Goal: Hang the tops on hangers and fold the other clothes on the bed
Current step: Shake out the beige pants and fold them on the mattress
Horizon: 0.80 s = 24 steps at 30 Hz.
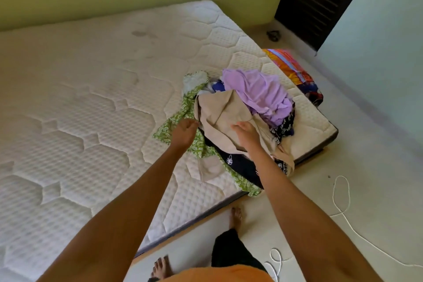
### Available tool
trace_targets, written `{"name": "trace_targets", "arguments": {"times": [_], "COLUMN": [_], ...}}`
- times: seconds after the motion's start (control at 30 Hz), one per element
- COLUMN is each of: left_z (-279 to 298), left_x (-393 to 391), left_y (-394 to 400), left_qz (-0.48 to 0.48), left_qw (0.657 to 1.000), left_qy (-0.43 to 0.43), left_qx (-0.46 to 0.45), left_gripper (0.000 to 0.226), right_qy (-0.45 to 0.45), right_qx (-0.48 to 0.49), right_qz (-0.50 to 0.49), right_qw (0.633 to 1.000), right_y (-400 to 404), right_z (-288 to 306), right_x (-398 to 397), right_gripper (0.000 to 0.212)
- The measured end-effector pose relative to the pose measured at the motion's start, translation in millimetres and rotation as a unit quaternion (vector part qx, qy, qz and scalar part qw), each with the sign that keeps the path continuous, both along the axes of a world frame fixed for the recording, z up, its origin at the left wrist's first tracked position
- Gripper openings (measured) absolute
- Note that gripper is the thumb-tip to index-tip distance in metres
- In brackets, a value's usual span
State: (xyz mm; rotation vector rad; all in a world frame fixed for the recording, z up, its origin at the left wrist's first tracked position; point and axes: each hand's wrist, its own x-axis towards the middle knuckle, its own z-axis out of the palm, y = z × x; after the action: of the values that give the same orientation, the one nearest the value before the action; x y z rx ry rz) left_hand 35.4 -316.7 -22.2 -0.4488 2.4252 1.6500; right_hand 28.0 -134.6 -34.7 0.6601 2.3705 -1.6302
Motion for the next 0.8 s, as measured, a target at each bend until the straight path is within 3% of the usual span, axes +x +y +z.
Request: {"name": "trace_targets", "arguments": {"times": [0.27, 0.43, 0.5, 0.57, 0.7, 0.8], "left_z": [-43.3, -70.7, -75.7, -78.5, -72.0, -62.6], "left_x": [-93.7, -118.1, -115.7, -113.6, -105.0, -104.3], "left_y": [124.6, 166.4, 169.5, 168.1, 155.2, 151.9], "left_qz": [0.008, -0.002, -0.006, -0.003, -0.081, -0.149], "left_qw": [0.995, 0.987, 0.985, 0.984, 0.967, 0.959], "left_qy": [-0.101, -0.159, -0.168, -0.177, -0.220, -0.181], "left_qx": [-0.003, -0.016, -0.023, -0.034, -0.098, -0.160], "left_gripper": [0.034, 0.036, 0.036, 0.037, 0.046, 0.080], "right_qy": [-0.112, -0.192, -0.193, -0.182, -0.204, -0.125], "right_qx": [0.081, 0.171, 0.244, 0.280, 0.151, 0.141], "right_qz": [0.074, 0.131, 0.134, 0.127, 0.187, 0.238], "right_qw": [0.988, 0.957, 0.941, 0.934, 0.949, 0.953], "right_y": [82.5, 95.3, 94.2, 98.1, 86.7, 54.2], "right_z": [-88.6, -124.7, -129.9, -132.0, -100.1, -49.7], "right_x": [-89.5, -104.4, -101.2, -104.4, -124.8, -146.0], "right_gripper": [0.047, 0.077, 0.068, 0.045, 0.015, 0.026]}}
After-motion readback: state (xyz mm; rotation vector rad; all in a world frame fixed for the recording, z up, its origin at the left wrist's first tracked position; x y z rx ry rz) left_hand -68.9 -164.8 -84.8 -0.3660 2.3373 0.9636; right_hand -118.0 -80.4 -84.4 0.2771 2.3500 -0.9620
